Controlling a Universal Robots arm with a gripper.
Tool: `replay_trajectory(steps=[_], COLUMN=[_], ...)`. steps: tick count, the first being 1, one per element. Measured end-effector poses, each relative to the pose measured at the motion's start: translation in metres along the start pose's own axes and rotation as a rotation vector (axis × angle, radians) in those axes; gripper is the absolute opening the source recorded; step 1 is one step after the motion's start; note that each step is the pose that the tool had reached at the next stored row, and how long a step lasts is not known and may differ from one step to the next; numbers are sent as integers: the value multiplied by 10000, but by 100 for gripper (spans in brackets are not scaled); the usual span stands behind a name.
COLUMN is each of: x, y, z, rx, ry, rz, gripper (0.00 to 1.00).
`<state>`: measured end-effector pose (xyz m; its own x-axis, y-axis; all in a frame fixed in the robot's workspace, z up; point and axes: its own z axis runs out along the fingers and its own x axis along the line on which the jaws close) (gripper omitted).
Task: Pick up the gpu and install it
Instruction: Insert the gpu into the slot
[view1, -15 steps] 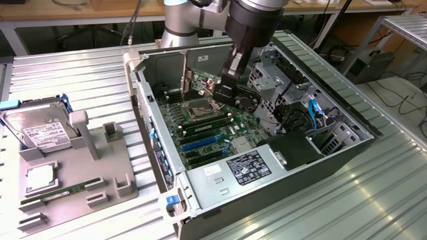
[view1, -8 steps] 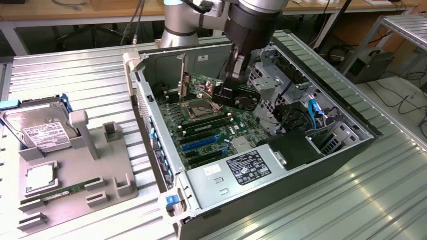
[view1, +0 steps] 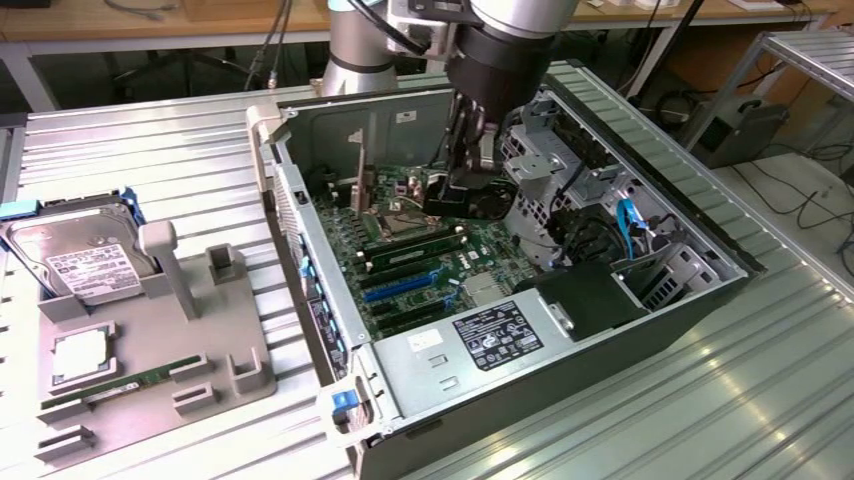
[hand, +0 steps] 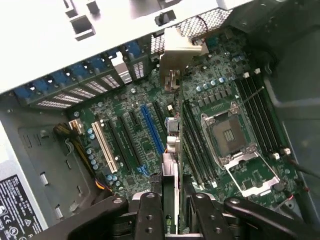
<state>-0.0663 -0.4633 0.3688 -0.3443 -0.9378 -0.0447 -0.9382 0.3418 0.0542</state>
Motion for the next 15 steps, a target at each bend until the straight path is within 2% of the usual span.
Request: replay_trajectory(steps=[6, 13, 15], x=[5, 11, 14], y=[-6, -13, -16], z=[105, 235, 280], rx=[-66, -128, -135], ry=[84, 159, 168], rz=[-1523, -2902, -3056], gripper=[26, 26, 26])
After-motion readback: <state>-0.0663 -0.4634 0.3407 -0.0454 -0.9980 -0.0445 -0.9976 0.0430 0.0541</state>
